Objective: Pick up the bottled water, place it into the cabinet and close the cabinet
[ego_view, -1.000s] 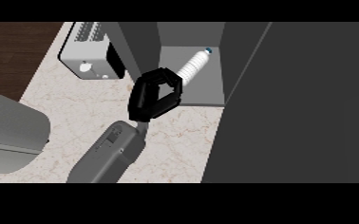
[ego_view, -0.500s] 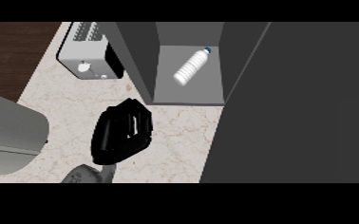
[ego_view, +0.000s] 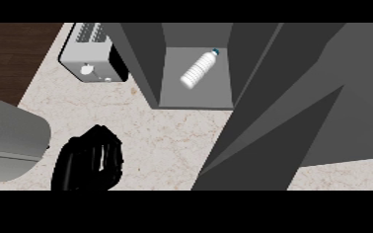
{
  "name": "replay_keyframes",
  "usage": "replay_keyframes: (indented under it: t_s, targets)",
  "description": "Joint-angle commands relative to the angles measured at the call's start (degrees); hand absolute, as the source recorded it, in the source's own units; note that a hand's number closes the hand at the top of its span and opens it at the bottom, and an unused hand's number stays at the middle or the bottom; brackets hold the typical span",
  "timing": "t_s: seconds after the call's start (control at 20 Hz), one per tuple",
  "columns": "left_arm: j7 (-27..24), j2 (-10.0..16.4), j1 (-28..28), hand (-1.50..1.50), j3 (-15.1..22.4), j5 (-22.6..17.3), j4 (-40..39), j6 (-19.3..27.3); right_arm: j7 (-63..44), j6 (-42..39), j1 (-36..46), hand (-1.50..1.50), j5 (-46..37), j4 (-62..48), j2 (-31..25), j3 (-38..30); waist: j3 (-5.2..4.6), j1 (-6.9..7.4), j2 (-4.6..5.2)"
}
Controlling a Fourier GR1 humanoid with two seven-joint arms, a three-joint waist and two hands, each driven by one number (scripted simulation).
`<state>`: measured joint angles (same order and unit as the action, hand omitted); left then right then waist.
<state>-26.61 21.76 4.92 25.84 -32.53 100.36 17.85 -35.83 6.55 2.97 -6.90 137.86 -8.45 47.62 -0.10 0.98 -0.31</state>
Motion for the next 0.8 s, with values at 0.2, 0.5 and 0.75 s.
replay_keyframes:
  t_s: [0.2,0.5,0.75]
  targets:
    - [-4.13,3.49,6.08,1.50,-6.08,-3.28,-0.14,-6.50,-2.43,5.39,16.63,1.50,-8.58,-9.86,8.07,10.62,-0.14,0.23,-0.04]
    - [-3.58,6.68,9.64,1.50,-8.80,-5.29,3.83,-9.36,-2.64,12.45,25.22,1.50,-7.51,-15.70,7.89,2.82,-0.19,1.72,0.27]
    - [-1.27,9.51,10.37,1.50,-11.93,-7.89,5.19,-11.78,-2.36,15.42,28.31,1.50,-3.37,-21.06,7.86,-2.53,-0.03,1.93,0.67]
